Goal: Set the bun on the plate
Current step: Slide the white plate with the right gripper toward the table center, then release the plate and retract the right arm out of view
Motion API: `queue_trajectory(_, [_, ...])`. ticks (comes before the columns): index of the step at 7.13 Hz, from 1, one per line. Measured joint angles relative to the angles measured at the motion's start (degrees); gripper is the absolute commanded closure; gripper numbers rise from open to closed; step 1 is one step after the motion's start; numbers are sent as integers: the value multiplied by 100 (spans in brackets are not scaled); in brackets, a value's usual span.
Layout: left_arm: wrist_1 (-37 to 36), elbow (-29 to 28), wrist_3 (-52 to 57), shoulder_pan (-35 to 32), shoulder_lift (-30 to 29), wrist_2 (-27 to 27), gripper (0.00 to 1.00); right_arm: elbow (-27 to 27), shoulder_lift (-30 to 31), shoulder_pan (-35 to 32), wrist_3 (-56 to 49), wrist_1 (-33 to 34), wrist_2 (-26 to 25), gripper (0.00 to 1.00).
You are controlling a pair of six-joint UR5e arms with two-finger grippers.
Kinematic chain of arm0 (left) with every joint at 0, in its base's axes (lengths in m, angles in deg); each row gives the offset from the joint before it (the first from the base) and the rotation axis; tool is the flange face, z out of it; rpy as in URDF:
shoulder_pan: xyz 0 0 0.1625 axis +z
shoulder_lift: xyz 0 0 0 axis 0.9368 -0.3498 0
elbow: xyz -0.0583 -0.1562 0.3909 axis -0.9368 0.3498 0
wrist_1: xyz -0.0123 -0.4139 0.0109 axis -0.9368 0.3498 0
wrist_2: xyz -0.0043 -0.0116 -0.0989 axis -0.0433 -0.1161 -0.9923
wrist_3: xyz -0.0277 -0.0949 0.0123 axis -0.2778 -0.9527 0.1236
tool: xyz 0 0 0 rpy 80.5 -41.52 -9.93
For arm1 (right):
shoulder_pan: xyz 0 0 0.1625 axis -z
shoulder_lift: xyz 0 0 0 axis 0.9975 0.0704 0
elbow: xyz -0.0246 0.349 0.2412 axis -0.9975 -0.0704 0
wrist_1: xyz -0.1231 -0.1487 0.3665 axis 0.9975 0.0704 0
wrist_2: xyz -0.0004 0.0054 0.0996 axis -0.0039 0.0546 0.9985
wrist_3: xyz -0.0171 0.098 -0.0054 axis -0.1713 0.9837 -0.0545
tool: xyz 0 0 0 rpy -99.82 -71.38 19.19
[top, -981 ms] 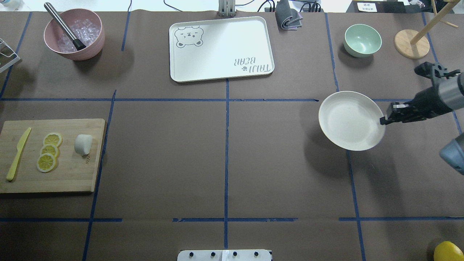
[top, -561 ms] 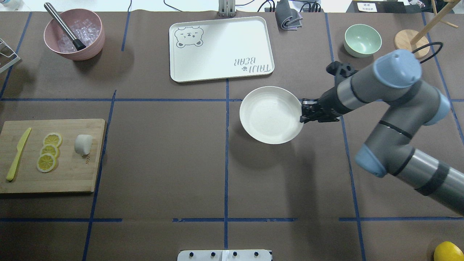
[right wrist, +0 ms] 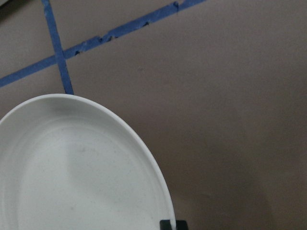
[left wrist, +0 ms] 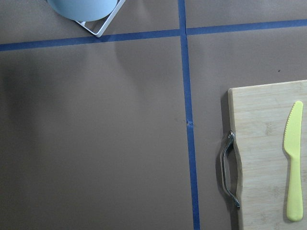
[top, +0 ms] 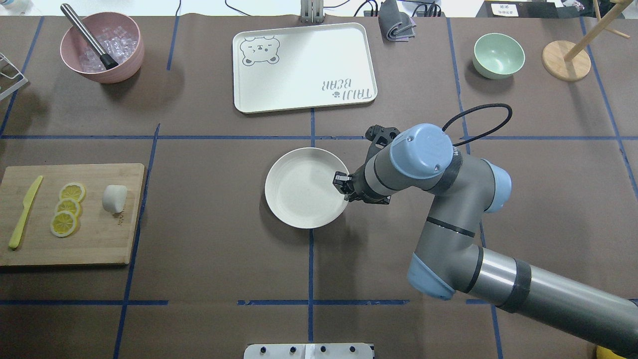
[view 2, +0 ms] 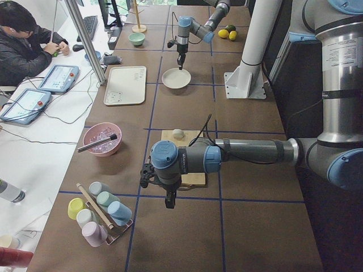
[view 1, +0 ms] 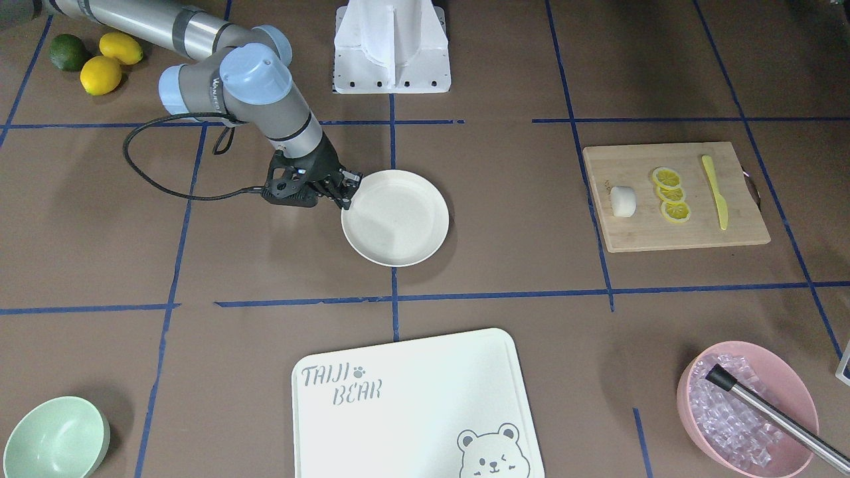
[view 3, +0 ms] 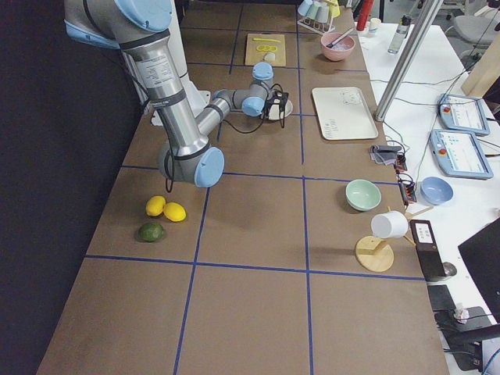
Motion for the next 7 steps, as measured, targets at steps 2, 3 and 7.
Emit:
queue_trajectory(2, [-2, 0, 0, 0, 3, 0, 0, -38, -67, 190, 204, 26, -318, 1])
queue_trajectory(3, [-6, 0, 0, 0, 6, 0, 0, -39, -76, 207, 232, 55, -355, 0])
queue_trajectory(7, [14, 19, 11, 59, 3, -29, 0, 71, -31, -763, -827, 935, 336, 0])
